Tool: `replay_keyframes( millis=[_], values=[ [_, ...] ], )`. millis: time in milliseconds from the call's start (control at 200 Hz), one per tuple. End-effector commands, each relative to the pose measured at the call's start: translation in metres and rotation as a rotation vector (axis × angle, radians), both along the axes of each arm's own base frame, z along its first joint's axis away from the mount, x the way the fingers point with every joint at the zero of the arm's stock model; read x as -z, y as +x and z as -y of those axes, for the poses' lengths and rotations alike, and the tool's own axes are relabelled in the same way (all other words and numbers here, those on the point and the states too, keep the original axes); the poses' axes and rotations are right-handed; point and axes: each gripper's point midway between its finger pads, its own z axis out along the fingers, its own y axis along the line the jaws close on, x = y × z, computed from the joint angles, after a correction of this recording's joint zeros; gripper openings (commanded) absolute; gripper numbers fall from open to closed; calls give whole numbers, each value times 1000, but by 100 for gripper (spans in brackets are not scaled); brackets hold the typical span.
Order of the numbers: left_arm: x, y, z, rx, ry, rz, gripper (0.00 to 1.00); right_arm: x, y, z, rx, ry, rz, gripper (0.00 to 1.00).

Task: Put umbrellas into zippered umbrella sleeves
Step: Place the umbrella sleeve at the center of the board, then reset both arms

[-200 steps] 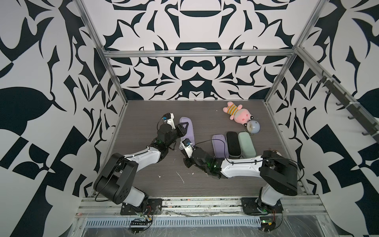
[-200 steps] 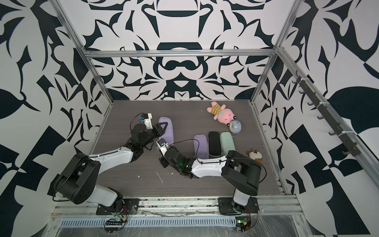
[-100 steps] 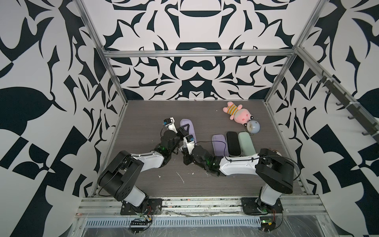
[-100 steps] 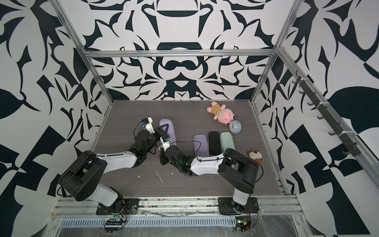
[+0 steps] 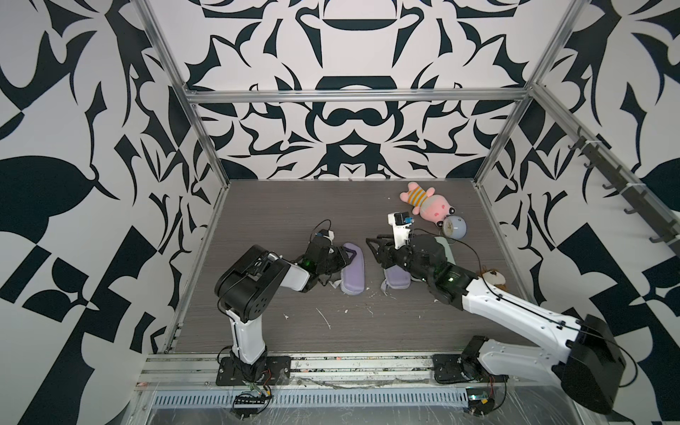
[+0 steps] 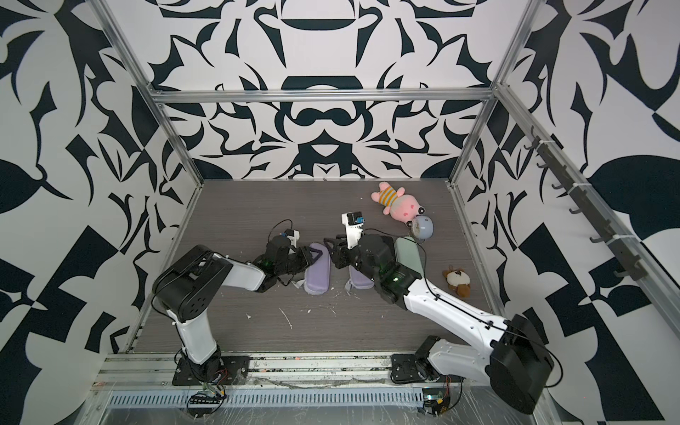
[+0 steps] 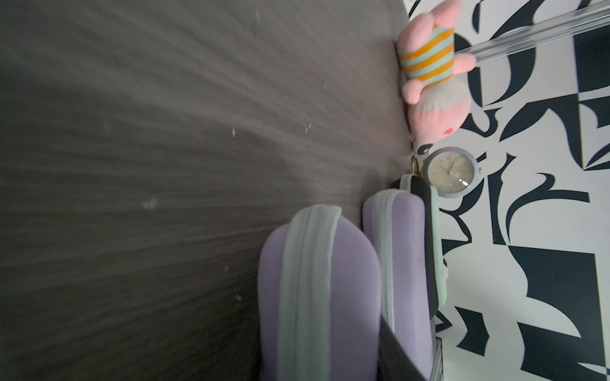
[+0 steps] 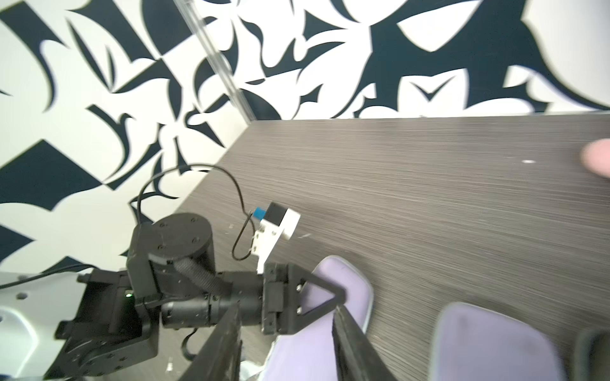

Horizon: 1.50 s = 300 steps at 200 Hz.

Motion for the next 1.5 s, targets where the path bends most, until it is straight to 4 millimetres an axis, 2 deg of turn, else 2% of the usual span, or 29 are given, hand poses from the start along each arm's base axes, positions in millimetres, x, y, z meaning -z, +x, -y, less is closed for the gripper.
replay_keyframes(
  millis=[0,40,85,125,170,210,270,310,375,430,495,555,605,670,715,815,870,915,1015,1035,1070,1120,1190,1210,1220,1235,1320,1420,1495],
  values=[
    [7,-5,-13,1,146,-94,60,9,-6,12,-13,-100,7,45],
    [18,-15,-35,-1,305,-152,69,5,-5,16,-9,-114,24,45],
    [19,-23,-57,4,458,-173,78,2,-4,22,1,-136,38,45],
    [17,-30,-80,2,576,-178,84,0,-2,29,14,-160,43,45],
    [12,-35,-103,-6,684,-166,96,-1,2,40,41,-187,46,46],
    [1,-35,-117,-16,735,-142,100,-1,7,54,80,-217,48,46],
    [-31,-30,-125,-29,752,-42,100,-4,16,79,162,-253,62,47],
    [-65,-25,-123,-33,718,78,100,-9,21,102,249,-272,81,48],
    [-123,-20,-123,-51,664,330,100,-10,32,159,482,-333,119,53],
    [-156,-16,-133,-73,704,569,100,-2,36,206,667,-402,127,57],
    [-173,-9,-168,-238,839,764,99,16,40,250,818,-406,96,58],
    [-185,0,-224,-509,938,783,99,32,45,274,897,-385,86,57],
    [-180,5,-264,-633,963,712,100,49,49,282,914,-415,87,57],
    [-164,6,-304,-736,1003,609,100,67,56,284,910,-474,88,57],
    [-155,7,-320,-770,1046,577,100,77,62,280,886,-475,115,57],
    [-130,12,-341,-815,1094,572,99,90,74,272,848,-482,179,60],
    [-115,19,-344,-799,1005,596,99,98,80,270,836,-490,183,61],
    [-122,26,-344,-797,964,646,100,109,84,262,780,-504,130,61],
    [-128,44,-343,-705,842,705,100,133,87,250,704,-503,148,62],
    [-119,48,-344,-690,837,690,100,138,85,251,710,-500,162,63],
    [-120,51,-349,-708,840,688,100,148,82,252,714,-493,179,63],
    [-115,49,-352,-700,860,647,100,143,83,256,752,-500,235,71],
    [-100,29,-358,-696,907,496,100,150,85,265,796,-495,132,74],
    [-96,24,-360,-712,914,486,100,150,87,269,812,-497,116,82],
    [-94,21,-360,-717,911,488,100,151,88,271,824,-502,112,93],
    [-92,17,-360,-722,903,498,100,151,89,278,860,-520,103,99],
    [-88,17,-363,-763,895,595,99,151,89,276,855,-502,98,100],
    [-52,44,-370,-728,923,526,100,151,88,277,853,-517,104,100],
    [-48,46,-359,-674,917,577,100,152,92,277,851,-522,88,100]
  ],
)
